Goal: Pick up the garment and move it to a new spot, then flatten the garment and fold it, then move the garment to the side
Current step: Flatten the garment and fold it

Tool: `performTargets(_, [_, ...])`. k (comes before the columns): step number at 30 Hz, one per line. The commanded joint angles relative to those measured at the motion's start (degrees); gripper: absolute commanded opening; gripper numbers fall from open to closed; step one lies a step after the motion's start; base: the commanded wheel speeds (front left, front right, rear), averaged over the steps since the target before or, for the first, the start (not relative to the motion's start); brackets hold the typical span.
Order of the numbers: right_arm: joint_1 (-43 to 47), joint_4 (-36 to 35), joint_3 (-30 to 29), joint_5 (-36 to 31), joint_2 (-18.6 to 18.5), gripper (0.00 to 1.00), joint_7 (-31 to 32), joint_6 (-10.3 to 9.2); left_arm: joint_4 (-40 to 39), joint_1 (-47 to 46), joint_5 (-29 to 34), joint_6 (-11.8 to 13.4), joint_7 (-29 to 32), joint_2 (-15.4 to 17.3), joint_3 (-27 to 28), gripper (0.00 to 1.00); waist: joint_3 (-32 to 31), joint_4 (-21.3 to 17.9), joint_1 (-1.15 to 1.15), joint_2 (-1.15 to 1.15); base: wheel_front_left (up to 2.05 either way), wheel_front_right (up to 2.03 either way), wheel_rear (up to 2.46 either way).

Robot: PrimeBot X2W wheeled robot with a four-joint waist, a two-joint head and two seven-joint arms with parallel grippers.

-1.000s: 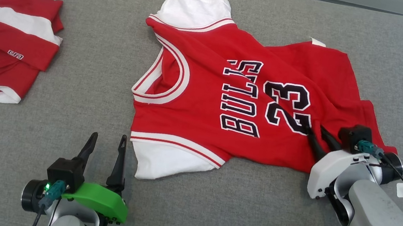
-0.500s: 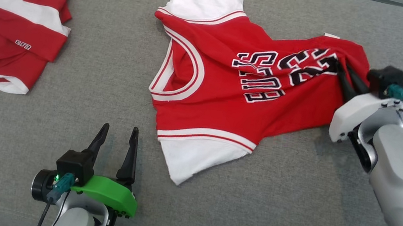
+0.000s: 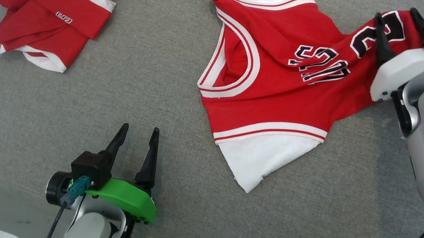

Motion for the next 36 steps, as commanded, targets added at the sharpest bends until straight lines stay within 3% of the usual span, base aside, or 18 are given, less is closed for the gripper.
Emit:
performTargets(1, [1.4, -3.3, -1.5, -0.8, 0.7, 1.0, -0.3, -0.1, 0.1, -0.3, 0.1, 0.3, 0.0, 0.2, 0.3, 1.0, -0.1, -0.6, -0.01, -0.01, 0.0, 0.0, 0.0])
performTargets(11, [16.1, -20.1, -8.0, -0.5, 2.4, 1.0, -0.3, -0.1, 1.5, 1.8, 2.9, -0.9, 0.0, 0.2, 4.2, 1.0, -7.2, -9.7, -0.01, -0.01, 0.0, 0.0, 0.0])
performTargets(16, [25.3, -25.3, -10.7, 0.3, 2.8, 1.0, -0.3, -0.1, 2.2, 3.6, 4.2, -1.8, 0.0, 0.2, 6.0, 1.0, -10.2, -13.6, -0.01, -0.01, 0.0, 0.0, 0.0])
performTargets(28, [39.3, -28.5, -16.0, 1.2, 5.5, 1.0, -0.3, -0.1, 1.6, 5.3, 5.5, -2.5, 0.0, 0.2, 7.7, 1.0, -10.4, -16.6, -0.01, -0.01, 0.0, 0.0, 0.0])
performTargets(36, [37.8, -28.8, -15.8, -0.7, 5.7, 1.0, -0.3, -0.09, 0.4, 3.0, 6.0, -2.7, 0.0, 0.2, 6.9, 1.0, -7.3, -15.4, -0.01, -0.01, 0.0, 0.0, 0.0])
